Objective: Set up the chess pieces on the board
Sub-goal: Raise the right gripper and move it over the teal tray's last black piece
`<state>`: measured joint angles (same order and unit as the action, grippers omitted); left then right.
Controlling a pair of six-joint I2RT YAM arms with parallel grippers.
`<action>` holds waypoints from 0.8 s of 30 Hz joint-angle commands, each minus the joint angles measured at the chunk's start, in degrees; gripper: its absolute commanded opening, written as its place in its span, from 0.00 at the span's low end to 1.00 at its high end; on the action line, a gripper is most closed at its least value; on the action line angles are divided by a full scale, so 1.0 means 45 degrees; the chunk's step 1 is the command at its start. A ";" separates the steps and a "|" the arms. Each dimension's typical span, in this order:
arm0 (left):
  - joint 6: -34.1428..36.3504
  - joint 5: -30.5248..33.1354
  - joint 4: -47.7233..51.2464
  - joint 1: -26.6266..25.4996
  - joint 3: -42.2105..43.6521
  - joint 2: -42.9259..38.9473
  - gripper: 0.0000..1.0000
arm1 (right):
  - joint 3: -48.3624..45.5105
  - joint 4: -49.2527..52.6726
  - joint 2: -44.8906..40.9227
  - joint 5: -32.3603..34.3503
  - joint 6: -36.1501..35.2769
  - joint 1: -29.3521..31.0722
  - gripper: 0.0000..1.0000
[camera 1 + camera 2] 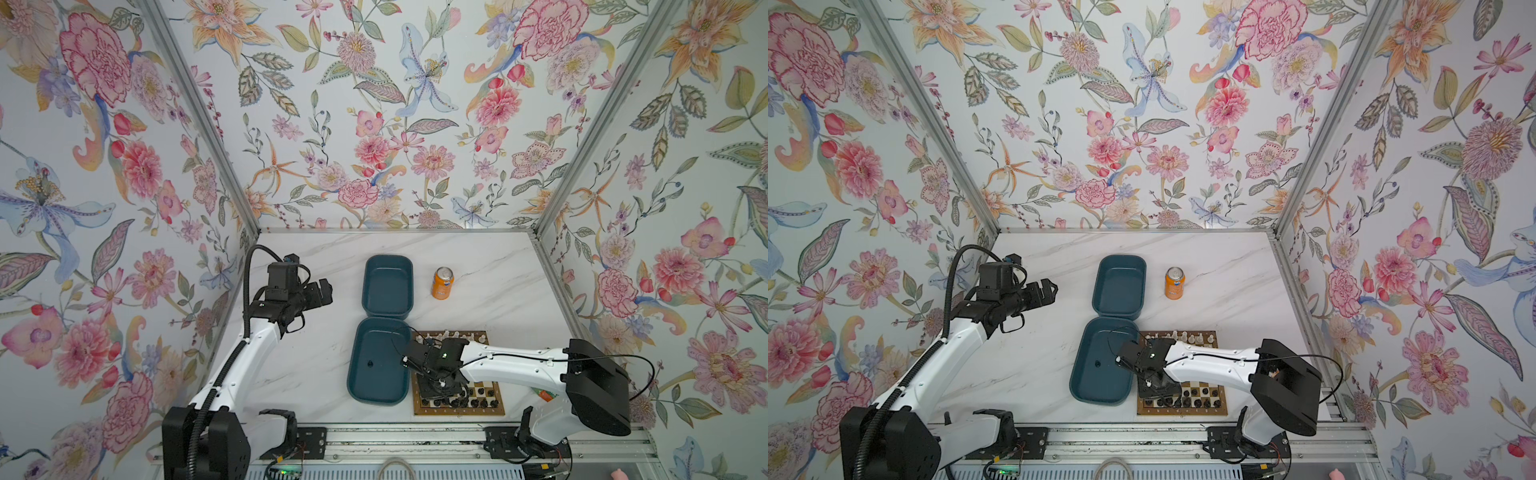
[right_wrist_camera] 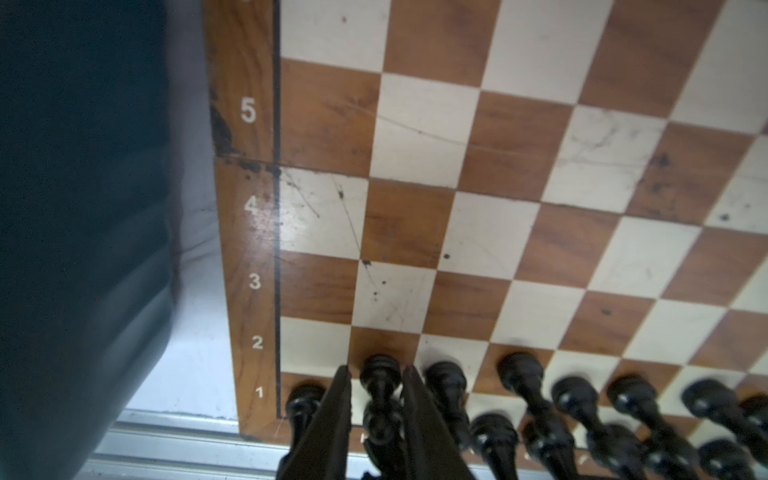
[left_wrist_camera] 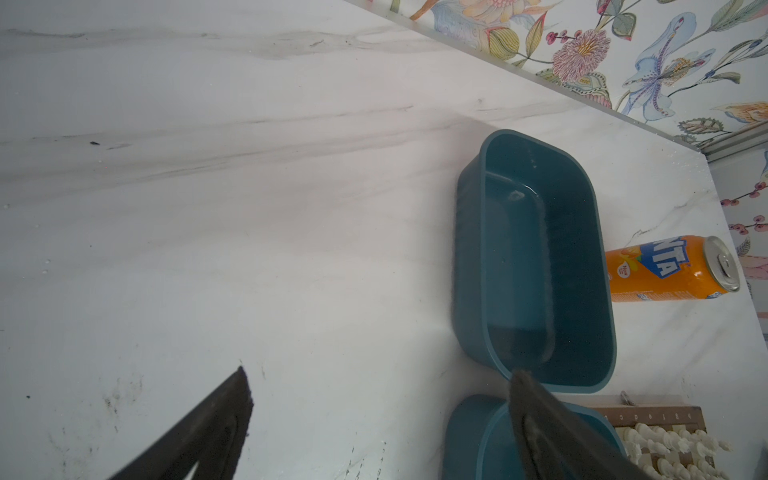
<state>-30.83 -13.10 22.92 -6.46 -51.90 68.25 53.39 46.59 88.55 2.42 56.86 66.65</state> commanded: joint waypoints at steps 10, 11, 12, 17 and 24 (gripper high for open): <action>0.0008 0.0235 0.0125 -0.0112 -0.0410 -0.0371 0.98 | 0.0658 0.0599 -0.0483 0.0503 -0.0200 -0.0186 0.29; 0.0013 0.0260 0.0115 -0.0100 -0.0420 -0.0374 0.97 | 0.0890 0.0773 -0.0483 0.0570 -0.0292 -0.0212 0.29; 0.0013 0.0304 0.0102 -0.0101 -0.0410 -0.0381 0.98 | 0.1252 0.0988 -0.0460 0.0713 -0.0401 -0.0242 0.29; 0.0194 0.0625 0.0207 -0.0038 -0.0181 -0.0592 0.98 | 0.3436 0.2045 0.0039 0.1198 -0.1286 -0.0464 0.31; 0.0274 0.0372 0.0454 0.0837 0.0605 -0.1063 0.99 | 0.6720 0.2539 0.1871 0.1204 -0.2815 -0.0594 0.37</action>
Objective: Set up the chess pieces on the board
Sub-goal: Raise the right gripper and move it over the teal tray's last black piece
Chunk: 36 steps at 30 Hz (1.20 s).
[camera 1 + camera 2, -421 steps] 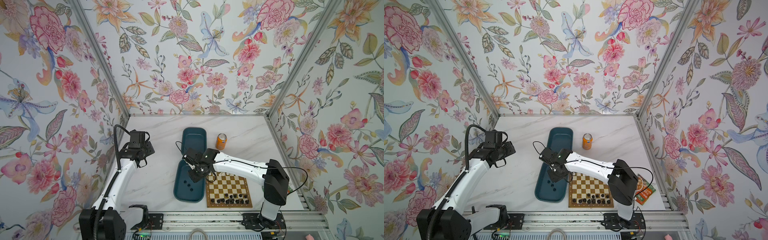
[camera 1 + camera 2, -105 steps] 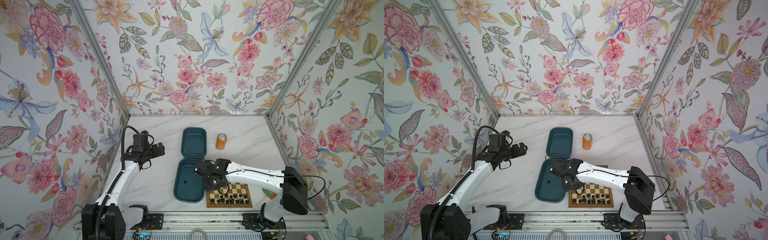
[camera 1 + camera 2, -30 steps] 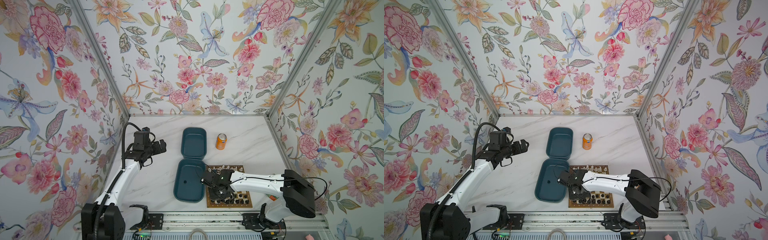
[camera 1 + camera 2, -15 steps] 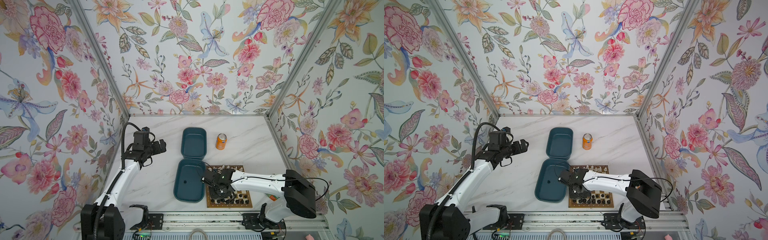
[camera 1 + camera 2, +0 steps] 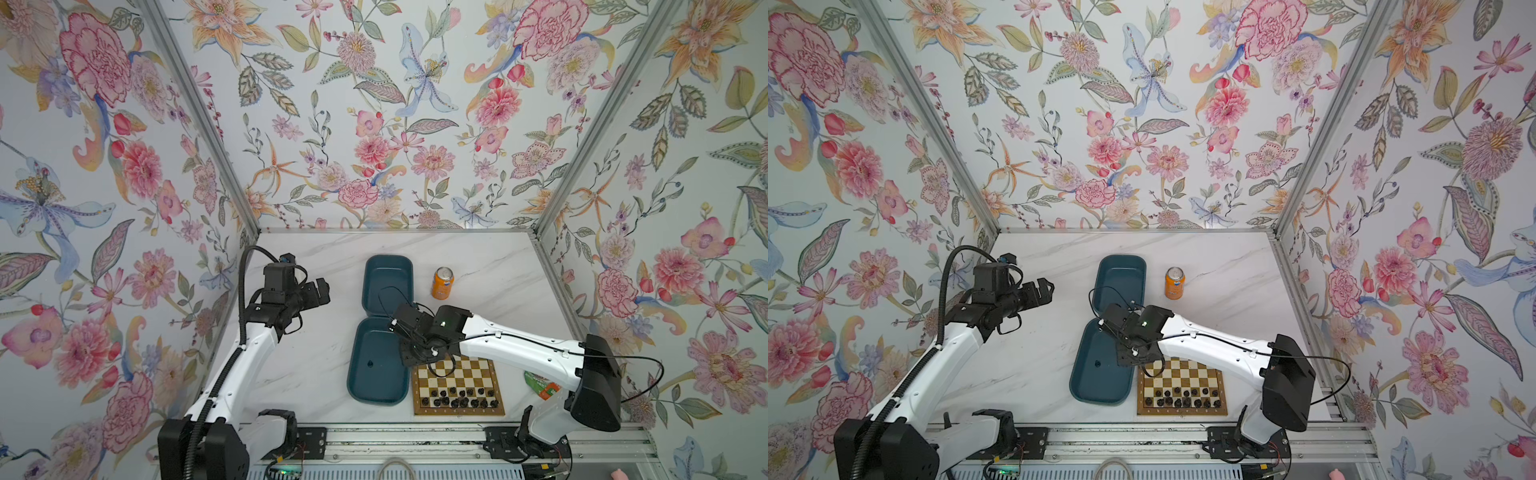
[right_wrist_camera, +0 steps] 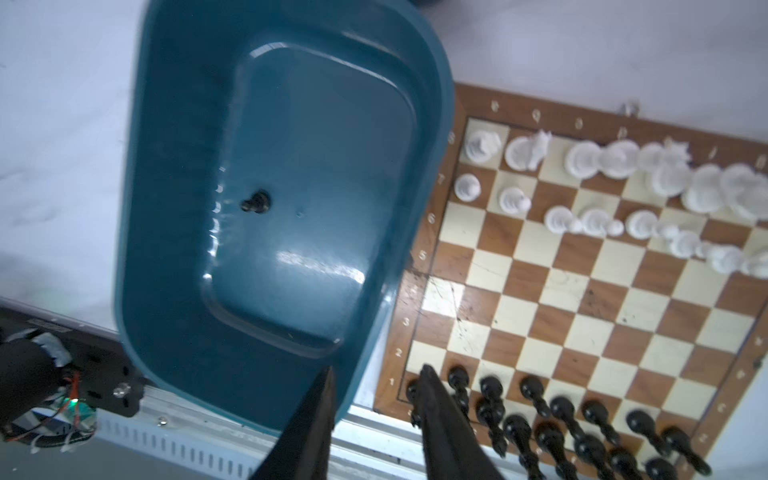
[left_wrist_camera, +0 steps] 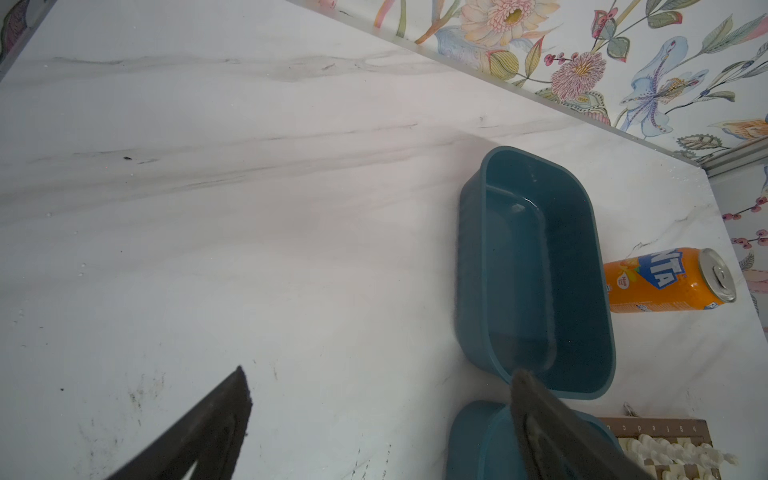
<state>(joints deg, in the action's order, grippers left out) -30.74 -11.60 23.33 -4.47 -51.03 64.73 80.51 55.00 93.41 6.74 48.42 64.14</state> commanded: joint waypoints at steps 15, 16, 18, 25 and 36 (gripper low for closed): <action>-0.0199 -0.0485 0.0225 0.1655 0.1456 -0.0810 0.98 | 0.4113 0.0592 0.5073 -0.1109 -0.3111 0.0178 0.33; -0.0202 -0.0490 0.0229 0.1677 0.1451 -0.0810 0.98 | 0.4224 0.0595 0.5213 -0.1161 -0.3173 0.0197 0.33; -0.0210 -0.0499 0.0246 0.1691 0.1446 -0.0828 0.98 | 0.4371 0.0542 0.5473 -0.1381 -0.3231 0.0222 0.32; -0.0302 -0.0442 0.0242 0.1727 0.1330 -0.0717 0.98 | 0.4398 0.0093 0.5974 -0.1959 -0.3225 0.0330 0.31; -0.0339 -0.0319 0.0401 0.1728 0.1261 -0.0855 0.98 | 0.4107 -0.0498 0.6450 -0.2428 -0.3334 0.0356 0.26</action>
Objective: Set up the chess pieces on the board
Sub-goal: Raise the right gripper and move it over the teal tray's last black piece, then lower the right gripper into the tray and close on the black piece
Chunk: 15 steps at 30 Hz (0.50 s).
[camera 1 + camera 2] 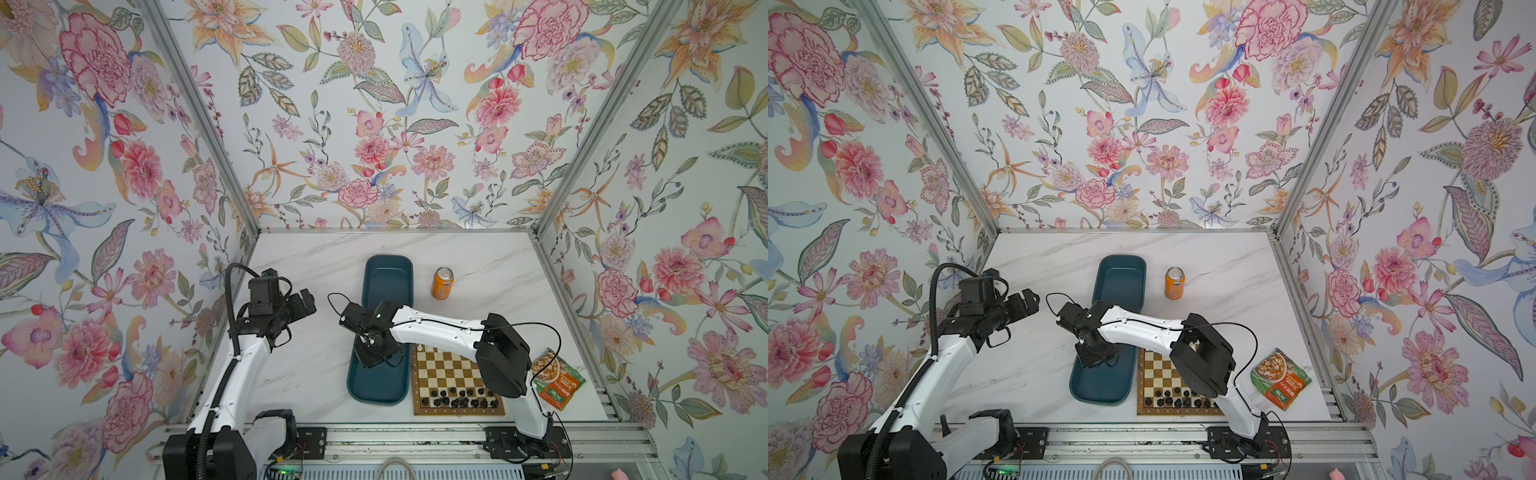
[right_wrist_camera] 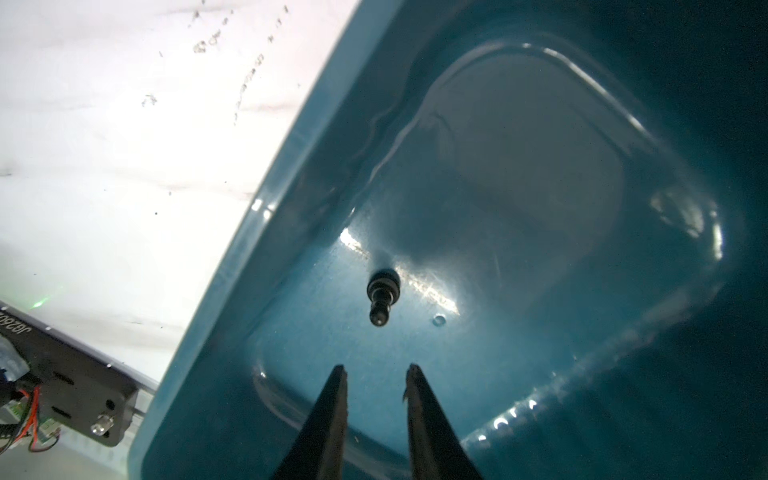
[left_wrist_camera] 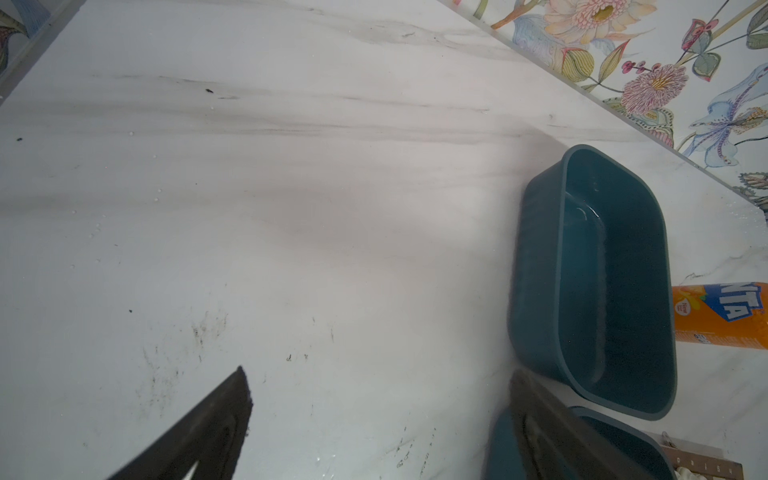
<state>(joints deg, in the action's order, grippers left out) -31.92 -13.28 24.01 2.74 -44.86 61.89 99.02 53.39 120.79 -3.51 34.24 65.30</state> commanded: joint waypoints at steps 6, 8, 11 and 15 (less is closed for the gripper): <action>-0.0150 0.0159 0.0332 0.0157 -0.0332 -0.0218 0.98 | -0.0217 -0.0607 0.0570 -0.0231 -0.0162 0.0038 0.25; -0.0159 0.0139 0.0346 0.0152 -0.0382 -0.0134 0.98 | -0.0247 -0.0703 0.0644 -0.0274 -0.0164 0.0020 0.24; -0.0156 0.0119 0.0366 0.0153 -0.0441 -0.0075 0.98 | -0.0301 -0.0808 0.0724 -0.0294 -0.0162 -0.0018 0.24; -0.0164 0.0119 0.0348 0.0152 -0.0499 0.0024 0.98 | -0.0307 -0.0935 0.0813 -0.0356 -0.0177 -0.0118 0.23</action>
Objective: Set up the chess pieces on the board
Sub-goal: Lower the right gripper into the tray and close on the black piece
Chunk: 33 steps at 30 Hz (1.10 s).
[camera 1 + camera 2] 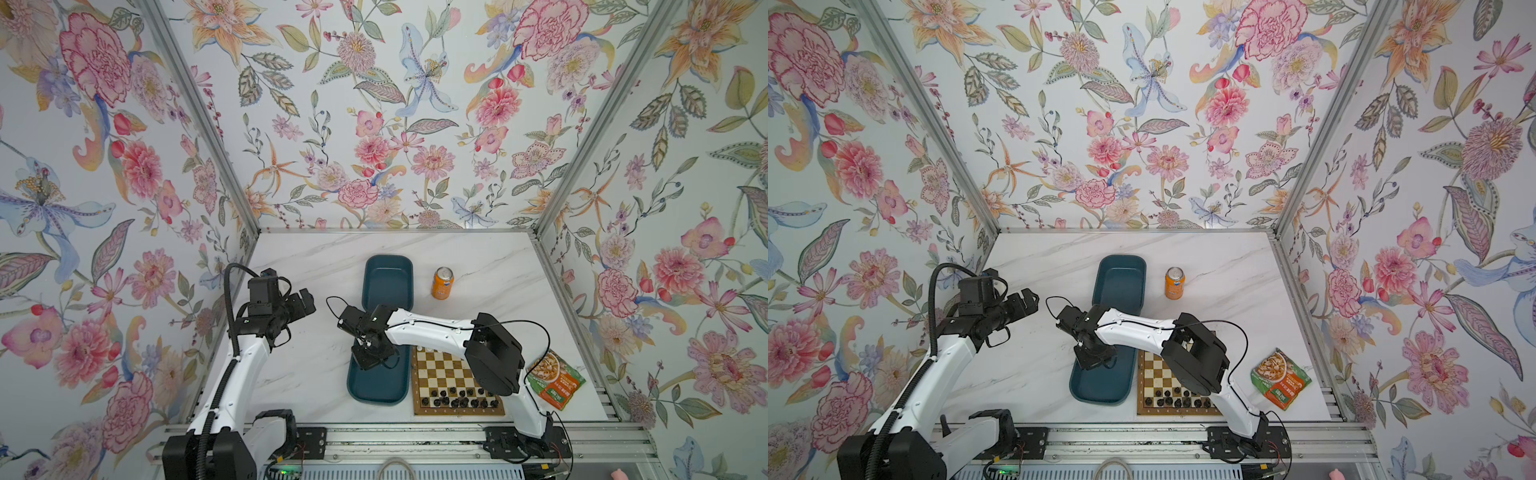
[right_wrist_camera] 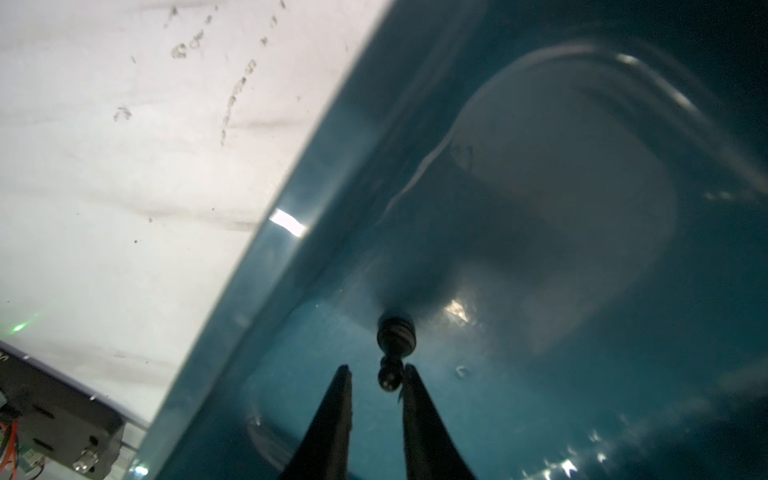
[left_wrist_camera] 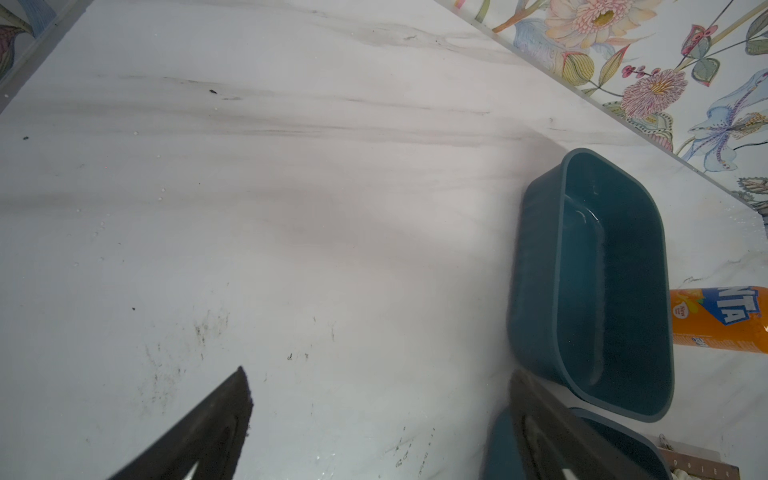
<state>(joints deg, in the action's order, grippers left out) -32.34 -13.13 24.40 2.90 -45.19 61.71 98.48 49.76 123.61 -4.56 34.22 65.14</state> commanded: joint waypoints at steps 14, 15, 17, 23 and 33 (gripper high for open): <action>-0.0083 0.0124 0.0299 0.0118 -0.0539 0.0055 0.97 | -0.0151 -0.0183 0.0430 -0.0333 -0.0454 -0.0396 0.21; -0.0081 0.0143 0.0318 0.0125 -0.0549 0.0050 0.97 | -0.0131 -0.0183 0.0436 -0.0349 -0.0474 -0.0407 0.21; -0.0063 0.0143 0.0321 0.0138 -0.0563 0.0044 0.97 | -0.0126 -0.0209 0.0457 -0.0372 -0.0460 -0.0438 0.21; -0.0070 0.0124 0.0335 0.0138 -0.0617 0.0059 0.97 | -0.0170 -0.0252 0.0489 -0.0406 -0.0426 -0.0401 0.20; -0.0044 0.0104 0.0357 0.0138 -0.0600 0.0007 0.97 | -0.0380 -0.0388 0.0517 -0.0376 -0.0317 -0.0393 0.17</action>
<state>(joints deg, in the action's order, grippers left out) -32.36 -13.10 24.69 3.01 -46.17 61.82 97.65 48.14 124.49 -5.85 33.19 63.51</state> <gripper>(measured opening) 0.974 0.175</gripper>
